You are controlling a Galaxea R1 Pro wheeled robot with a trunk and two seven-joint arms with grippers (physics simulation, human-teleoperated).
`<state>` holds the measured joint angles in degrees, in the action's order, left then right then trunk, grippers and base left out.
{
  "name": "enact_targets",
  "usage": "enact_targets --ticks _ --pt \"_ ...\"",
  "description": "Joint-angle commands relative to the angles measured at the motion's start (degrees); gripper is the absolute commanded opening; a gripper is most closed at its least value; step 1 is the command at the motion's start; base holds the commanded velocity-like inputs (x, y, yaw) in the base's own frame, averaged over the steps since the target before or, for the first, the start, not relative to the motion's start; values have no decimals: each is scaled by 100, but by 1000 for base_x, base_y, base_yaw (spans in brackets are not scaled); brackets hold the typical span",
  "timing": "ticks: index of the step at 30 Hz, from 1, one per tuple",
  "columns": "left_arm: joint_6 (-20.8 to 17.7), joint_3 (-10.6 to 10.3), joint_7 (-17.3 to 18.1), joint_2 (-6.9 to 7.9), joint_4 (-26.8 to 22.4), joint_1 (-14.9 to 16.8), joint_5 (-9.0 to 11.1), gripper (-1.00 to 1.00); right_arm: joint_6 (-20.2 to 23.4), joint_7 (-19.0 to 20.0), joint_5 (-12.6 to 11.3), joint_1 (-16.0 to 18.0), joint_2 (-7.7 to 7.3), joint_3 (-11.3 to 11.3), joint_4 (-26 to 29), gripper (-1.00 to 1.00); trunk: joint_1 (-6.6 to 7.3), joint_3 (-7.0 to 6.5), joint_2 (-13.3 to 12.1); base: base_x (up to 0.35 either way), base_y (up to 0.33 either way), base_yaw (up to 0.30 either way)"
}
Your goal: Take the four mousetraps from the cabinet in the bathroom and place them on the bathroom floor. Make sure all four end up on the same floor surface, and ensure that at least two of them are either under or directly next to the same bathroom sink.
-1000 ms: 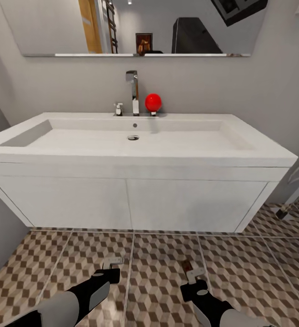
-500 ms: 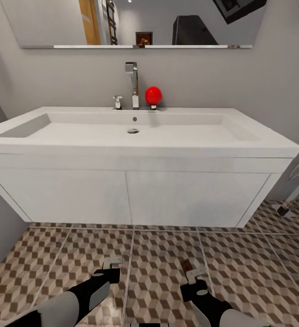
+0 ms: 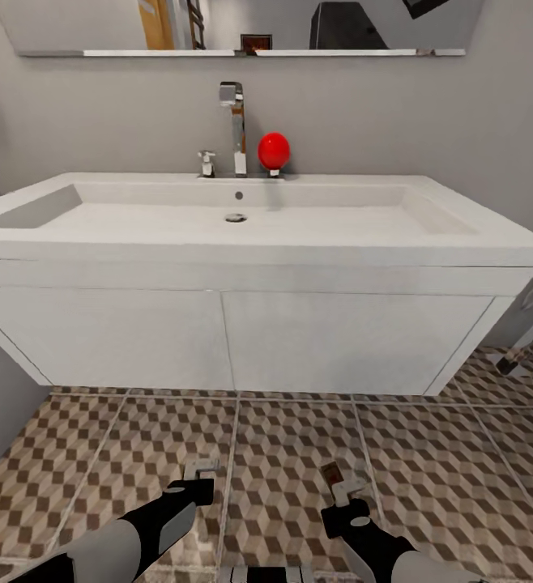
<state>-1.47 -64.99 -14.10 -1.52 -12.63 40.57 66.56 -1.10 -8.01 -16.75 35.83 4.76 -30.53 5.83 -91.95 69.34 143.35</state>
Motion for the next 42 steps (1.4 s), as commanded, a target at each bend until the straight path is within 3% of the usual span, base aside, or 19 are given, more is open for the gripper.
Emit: enact_targets --ticks 1,23,35,42 --pt "-20 -40 -40 3 -12 6 6 -100 -13 -17 -65 3 0 -49 -2 -100 -1 27 3 0 0 0" --pt "36 -40 -40 -34 146 5 6 -100 -13 -17 -65 3 -1 -53 -2 -100 -58 514 33 0 0 0" --pt "172 -40 -40 -8 146 4 8 -100 -14 -13 -49 3 3 -59 65 -100 -58 514 33 16 0 0" --pt "173 -34 -40 -8 146 4 15 -100 -36 -24 -56 3 -4 -58 66 -100 -58 514 33 275 0 0"
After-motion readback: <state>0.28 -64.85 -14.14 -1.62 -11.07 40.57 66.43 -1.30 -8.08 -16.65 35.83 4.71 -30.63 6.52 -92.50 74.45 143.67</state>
